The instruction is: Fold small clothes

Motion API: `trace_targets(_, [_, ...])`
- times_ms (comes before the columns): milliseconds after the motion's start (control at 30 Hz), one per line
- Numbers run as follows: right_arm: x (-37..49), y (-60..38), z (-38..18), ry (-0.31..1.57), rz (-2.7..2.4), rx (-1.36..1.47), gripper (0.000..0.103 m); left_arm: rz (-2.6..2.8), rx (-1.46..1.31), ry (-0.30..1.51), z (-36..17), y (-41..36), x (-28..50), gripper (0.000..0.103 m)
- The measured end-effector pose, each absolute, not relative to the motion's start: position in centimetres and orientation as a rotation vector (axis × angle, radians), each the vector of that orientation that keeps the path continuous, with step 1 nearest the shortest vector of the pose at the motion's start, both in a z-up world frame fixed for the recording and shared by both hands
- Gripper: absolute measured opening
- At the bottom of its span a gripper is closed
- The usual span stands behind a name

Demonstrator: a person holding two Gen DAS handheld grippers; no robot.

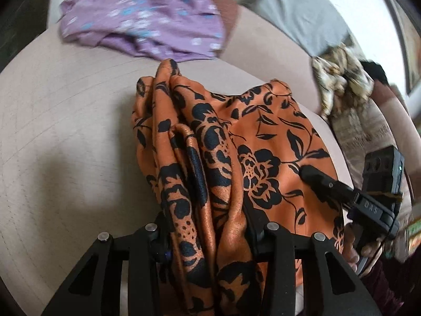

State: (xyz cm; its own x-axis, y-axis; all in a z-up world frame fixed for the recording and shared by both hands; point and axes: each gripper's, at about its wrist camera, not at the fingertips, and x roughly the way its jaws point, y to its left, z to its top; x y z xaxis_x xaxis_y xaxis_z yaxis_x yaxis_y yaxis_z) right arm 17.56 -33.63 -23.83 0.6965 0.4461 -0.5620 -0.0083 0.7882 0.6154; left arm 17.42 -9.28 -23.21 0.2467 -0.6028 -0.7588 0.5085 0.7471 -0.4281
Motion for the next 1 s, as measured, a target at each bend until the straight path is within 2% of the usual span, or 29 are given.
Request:
trace_targets(200, [11.1, -37.0, -23.6, 0.741, 0.221, 0.657, 0.036, -0.83, -0.037, 1.094, -22.9, -12.4, 11.6, 0.042])
trace_targets(300, [8.0, -38.4, -24.7, 0.764, 0.198, 0.673, 0.036, -0.822, 0.023, 1.144, -24.5, -13.6, 9.3, 0.044])
trace_targets(367, [7.7, -38.8, -26.8, 0.872, 0.171, 0.688, 0.039, -0.756, 0.086, 1.196, -26.6, -14.1, 8.8, 0.05])
trace_targets(400, [7.7, -38.9, -27.4, 0.918, 0.138, 0.682, 0.047, -0.745, 0.084, 1.193, -26.9, -13.9, 8.8, 0.057])
trace_targets(467, [7.0, -38.9, -27.8, 0.941, 0.094, 0.674, 0.053, -0.707, 0.075, 1.17, -26.1, -13.0, 8.7, 0.062])
trace_targets(500, [6.6, -38.9, -27.2, 0.925, 0.083, 0.665, 0.053, -0.698, 0.082, 1.146, -25.4, -12.5, 8.5, 0.063])
trace_targets(600, [3.8, -38.3, -24.0, 0.831, -0.009, 0.542, 0.053, -0.631, 0.12, 1.065, -23.8, -11.0, 6.6, 0.074])
trace_targets(700, [0.6, -37.5, -21.6, 0.718, -0.066, 0.45, 0.053, -0.577, 0.159, 1.008, -23.3, -10.2, 3.9, 0.075])
trace_targets(733, [-0.1, -37.0, -21.2, 0.702, -0.061, 0.431, 0.053, -0.558, 0.175, 0.993, -23.4, -10.0, 3.3, 0.079])
trace_targets(833, [-0.4, -35.3, -22.9, 0.79, -0.014, 0.439, 0.043, -0.486, 0.26, 0.99, -25.6, -11.1, 2.9, 0.094])
trace_targets(900, [0.0, -33.5, -25.6, 0.897, -0.073, 0.349, 0.043, -0.476, 0.229, 1.046, -26.5, -11.2, 3.5, 0.095])
trace_targets(1000, [-0.3, -32.9, -24.3, 0.899, -0.102, 0.315, 0.043, -0.439, 0.235, 1.025, -24.5, -11.1, 3.3, 0.095])
